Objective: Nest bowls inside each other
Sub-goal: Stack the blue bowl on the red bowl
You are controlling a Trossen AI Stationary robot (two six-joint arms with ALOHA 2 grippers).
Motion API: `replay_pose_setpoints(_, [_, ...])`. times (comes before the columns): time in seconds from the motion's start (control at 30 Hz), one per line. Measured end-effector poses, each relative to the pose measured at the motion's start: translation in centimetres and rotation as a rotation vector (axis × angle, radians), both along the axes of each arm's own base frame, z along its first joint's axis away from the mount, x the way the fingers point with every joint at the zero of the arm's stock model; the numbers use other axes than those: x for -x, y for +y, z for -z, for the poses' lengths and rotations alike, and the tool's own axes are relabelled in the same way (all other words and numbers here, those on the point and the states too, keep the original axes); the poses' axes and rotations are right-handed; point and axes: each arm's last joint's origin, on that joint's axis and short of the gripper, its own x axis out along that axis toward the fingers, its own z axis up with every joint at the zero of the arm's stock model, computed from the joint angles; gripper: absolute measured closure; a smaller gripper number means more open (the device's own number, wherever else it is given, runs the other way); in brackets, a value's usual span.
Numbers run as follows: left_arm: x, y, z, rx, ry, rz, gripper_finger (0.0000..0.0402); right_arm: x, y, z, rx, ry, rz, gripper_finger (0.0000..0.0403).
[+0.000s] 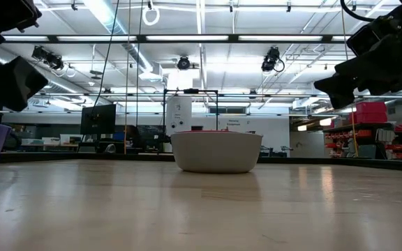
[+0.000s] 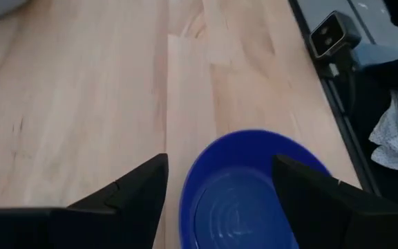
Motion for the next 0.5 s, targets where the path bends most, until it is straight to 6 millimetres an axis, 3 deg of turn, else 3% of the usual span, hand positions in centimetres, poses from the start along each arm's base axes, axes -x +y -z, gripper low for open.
replay_pose_setpoints(0.3, [-0.4,-0.4,1.9,-0.017,0.072,-0.023,0.0137,0.0,0.0,0.0,0.016,-0.008,0.006,0.0158])
replay_pose_setpoints(0.5, [-0.5,-0.5,2.0,-0.016,0.073,-0.029,0.0137,0.0,0.0,0.0,0.017,-0.005,-0.007,0.017])
